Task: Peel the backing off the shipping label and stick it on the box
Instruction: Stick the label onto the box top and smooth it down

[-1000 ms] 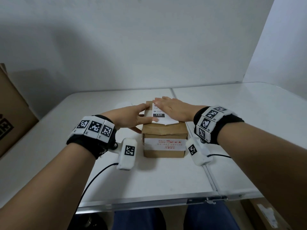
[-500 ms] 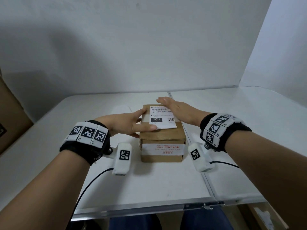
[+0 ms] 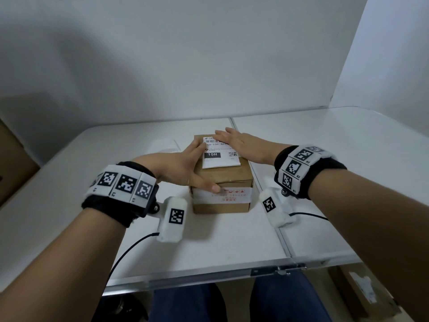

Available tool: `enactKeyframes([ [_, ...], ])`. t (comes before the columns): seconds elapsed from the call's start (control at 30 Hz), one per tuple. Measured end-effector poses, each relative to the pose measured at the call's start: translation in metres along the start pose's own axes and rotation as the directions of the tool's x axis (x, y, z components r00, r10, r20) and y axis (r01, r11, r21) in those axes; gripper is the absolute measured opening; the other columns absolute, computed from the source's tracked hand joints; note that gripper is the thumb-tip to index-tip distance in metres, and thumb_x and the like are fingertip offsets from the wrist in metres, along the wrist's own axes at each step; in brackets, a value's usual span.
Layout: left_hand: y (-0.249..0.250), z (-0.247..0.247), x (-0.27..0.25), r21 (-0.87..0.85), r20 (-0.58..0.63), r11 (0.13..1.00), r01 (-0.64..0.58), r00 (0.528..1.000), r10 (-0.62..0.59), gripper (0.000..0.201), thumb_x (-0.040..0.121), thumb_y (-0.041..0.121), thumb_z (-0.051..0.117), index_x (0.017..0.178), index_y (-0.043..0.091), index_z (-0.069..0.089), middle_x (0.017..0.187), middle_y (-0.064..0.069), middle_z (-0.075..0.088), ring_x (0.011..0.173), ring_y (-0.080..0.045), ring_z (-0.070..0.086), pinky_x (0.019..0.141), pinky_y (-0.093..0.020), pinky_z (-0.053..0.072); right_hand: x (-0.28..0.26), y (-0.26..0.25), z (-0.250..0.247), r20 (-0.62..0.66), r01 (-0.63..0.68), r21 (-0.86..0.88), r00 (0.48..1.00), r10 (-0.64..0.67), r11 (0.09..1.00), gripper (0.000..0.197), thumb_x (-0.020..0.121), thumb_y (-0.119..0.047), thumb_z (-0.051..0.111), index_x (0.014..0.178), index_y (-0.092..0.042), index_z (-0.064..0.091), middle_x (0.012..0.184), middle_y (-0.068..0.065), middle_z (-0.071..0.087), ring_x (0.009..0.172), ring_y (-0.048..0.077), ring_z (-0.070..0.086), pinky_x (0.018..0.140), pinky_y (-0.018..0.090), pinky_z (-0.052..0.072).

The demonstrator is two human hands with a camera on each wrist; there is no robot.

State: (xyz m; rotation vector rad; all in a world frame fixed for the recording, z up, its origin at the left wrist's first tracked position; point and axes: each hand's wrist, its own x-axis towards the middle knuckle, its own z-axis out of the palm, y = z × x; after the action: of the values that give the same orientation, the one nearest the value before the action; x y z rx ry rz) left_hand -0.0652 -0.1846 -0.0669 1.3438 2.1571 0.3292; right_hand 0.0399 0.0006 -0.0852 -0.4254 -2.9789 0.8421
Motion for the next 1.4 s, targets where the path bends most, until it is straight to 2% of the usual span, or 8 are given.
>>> enactKeyframes([
  [0.13,-0.007,-0.002,0.012,0.006,-0.077,1.0,-0.028,0.997,0.028,0.136,0.049,0.071,0.08,0.152,0.038,-0.003,0.15,0.038,-0.001,0.144,-0.011,0.023,0.118,-0.039,0.029,-0.003,0.005,0.0,-0.026,0.013,0.007,1.0,-0.013,1.0,0.058,0.101,-0.051,0.008,0.152,-0.03,0.026,0.163,-0.003,0.016,0.151,0.017,0.011,0.122,0.04,0.009],
  [0.47,-0.005,-0.01,0.039,0.019,-0.144,1.0,-0.018,0.989,0.021,0.13,0.057,0.069,0.076,0.155,0.03,-0.001,0.157,0.03,-0.008,0.147,-0.007,0.011,0.121,-0.038,0.02,-0.031,0.006,0.0,-0.139,0.048,-0.061,0.989,-0.056,0.997,0.051,0.106,-0.039,0.015,0.151,-0.025,0.034,0.16,-0.003,0.025,0.148,0.014,0.021,0.12,0.031,0.014],
  [0.63,-0.007,-0.007,0.048,-0.03,-0.249,0.999,-0.04,0.968,0.031,0.121,0.047,0.076,0.077,0.148,0.035,0.025,0.143,0.026,0.027,0.133,-0.012,0.04,0.108,-0.041,0.043,-0.039,0.007,0.002,-0.195,-0.002,-0.14,0.98,-0.025,0.99,0.049,0.106,-0.039,0.016,0.147,-0.031,0.039,0.158,0.003,0.031,0.135,0.027,0.042,0.114,0.035,0.029],
  [0.8,-0.008,-0.007,0.051,-0.043,-0.28,0.996,-0.079,0.958,0.064,0.118,0.046,0.075,0.078,0.145,0.035,0.031,0.133,0.022,0.035,0.125,-0.012,0.047,0.1,-0.041,0.05,-0.049,-0.001,0.007,-0.301,0.031,-0.196,0.949,-0.091,0.98,0.05,0.104,-0.038,0.019,0.134,-0.021,0.056,0.142,0.003,0.055,0.112,0.022,0.055,0.096,0.032,0.042],
  [1.07,-0.008,-0.004,0.051,-0.039,-0.314,0.993,-0.111,0.945,0.093,0.108,0.048,0.076,0.077,0.141,0.042,0.035,0.129,0.017,0.041,0.124,-0.012,0.048,0.1,-0.043,0.05,-0.064,-0.013,0.018,-0.364,-0.032,-0.332,0.926,-0.097,0.943,0.05,0.104,-0.041,0.023,0.141,-0.021,0.051,0.148,-0.003,0.049,0.134,0.02,0.046,0.109,0.035,0.038],
  [1.2,-0.008,-0.001,0.05,-0.008,-0.339,0.994,-0.105,0.936,0.096,0.108,0.047,0.078,0.074,0.141,0.041,0.035,0.131,0.015,0.04,0.124,-0.014,0.048,0.096,-0.045,0.052,-0.064,-0.019,0.021,-0.395,-0.081,-0.536,0.904,-0.165,0.84,0.045,0.102,-0.037,0.025,0.12,-0.019,0.062,0.123,0.002,0.065,0.112,0.024,0.06,0.082,0.033,0.049],
  [1.27,-0.007,0.0,0.049,0.012,-0.345,0.996,-0.092,0.934,0.091,0.108,0.046,0.079,0.073,0.14,0.04,0.036,0.13,0.014,0.041,0.122,-0.015,0.049,0.095,-0.045,0.053,-0.064,-0.022,0.021,-0.393,-0.082,-0.61,0.895,-0.211,0.788,0.042,0.102,-0.036,0.025,0.108,-0.018,0.063,0.109,0.002,0.067,0.099,0.024,0.062,0.066,0.03,0.039],
  [1.4,-0.009,0.002,0.048,0.026,-0.353,0.996,-0.085,0.932,0.088,0.117,0.042,0.082,0.071,0.143,0.036,0.034,0.133,0.014,0.04,0.123,-0.015,0.048,0.094,-0.045,0.053,-0.073,-0.021,0.019,-0.385,-0.082,-0.622,0.898,-0.213,0.779,0.042,0.101,-0.037,0.027,0.102,-0.019,0.065,0.098,0.001,0.065,0.089,0.023,0.061,0.062,0.029,0.032],
])
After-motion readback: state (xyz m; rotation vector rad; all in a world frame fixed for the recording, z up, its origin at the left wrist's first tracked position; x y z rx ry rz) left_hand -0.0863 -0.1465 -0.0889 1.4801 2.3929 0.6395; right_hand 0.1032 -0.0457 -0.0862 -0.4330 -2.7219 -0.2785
